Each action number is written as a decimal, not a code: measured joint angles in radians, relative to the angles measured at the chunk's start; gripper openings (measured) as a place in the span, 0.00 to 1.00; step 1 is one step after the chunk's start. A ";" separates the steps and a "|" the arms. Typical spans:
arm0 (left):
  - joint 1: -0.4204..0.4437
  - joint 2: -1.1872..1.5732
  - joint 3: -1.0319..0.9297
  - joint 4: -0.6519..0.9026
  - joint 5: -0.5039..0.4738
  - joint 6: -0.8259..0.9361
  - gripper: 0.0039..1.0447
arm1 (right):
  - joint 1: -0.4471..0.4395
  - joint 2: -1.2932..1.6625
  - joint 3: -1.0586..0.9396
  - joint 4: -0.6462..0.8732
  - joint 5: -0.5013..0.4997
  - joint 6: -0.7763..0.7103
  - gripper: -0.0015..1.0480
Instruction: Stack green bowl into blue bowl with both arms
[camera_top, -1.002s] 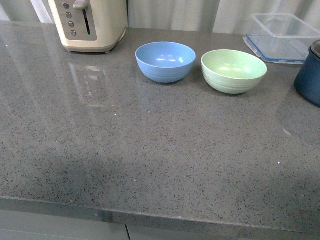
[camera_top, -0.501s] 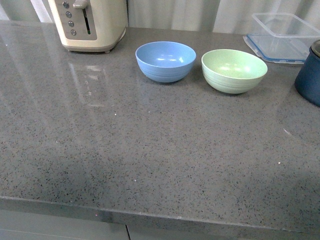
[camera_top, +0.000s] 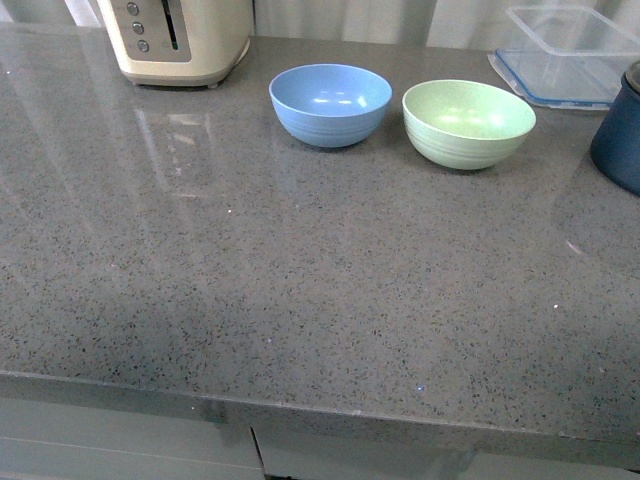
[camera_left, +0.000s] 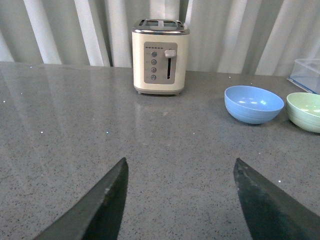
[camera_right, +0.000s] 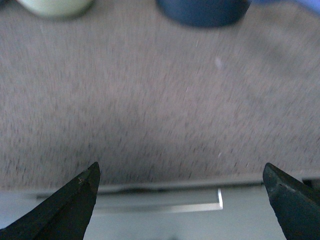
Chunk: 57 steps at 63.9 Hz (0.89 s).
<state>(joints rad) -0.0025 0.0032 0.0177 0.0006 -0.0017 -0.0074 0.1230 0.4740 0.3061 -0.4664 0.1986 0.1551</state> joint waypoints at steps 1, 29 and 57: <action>0.000 0.000 0.000 0.000 0.002 0.000 0.64 | 0.011 0.055 0.031 -0.006 -0.002 0.011 0.90; 0.000 0.000 0.000 0.000 0.000 0.001 0.94 | 0.183 0.873 0.675 0.121 -0.042 0.080 0.90; 0.000 0.000 0.000 0.000 0.000 0.001 0.94 | 0.164 1.218 0.922 0.194 -0.053 0.008 0.90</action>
<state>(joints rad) -0.0025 0.0036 0.0177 0.0006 -0.0021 -0.0067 0.2874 1.6917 1.2278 -0.2722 0.1455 0.1635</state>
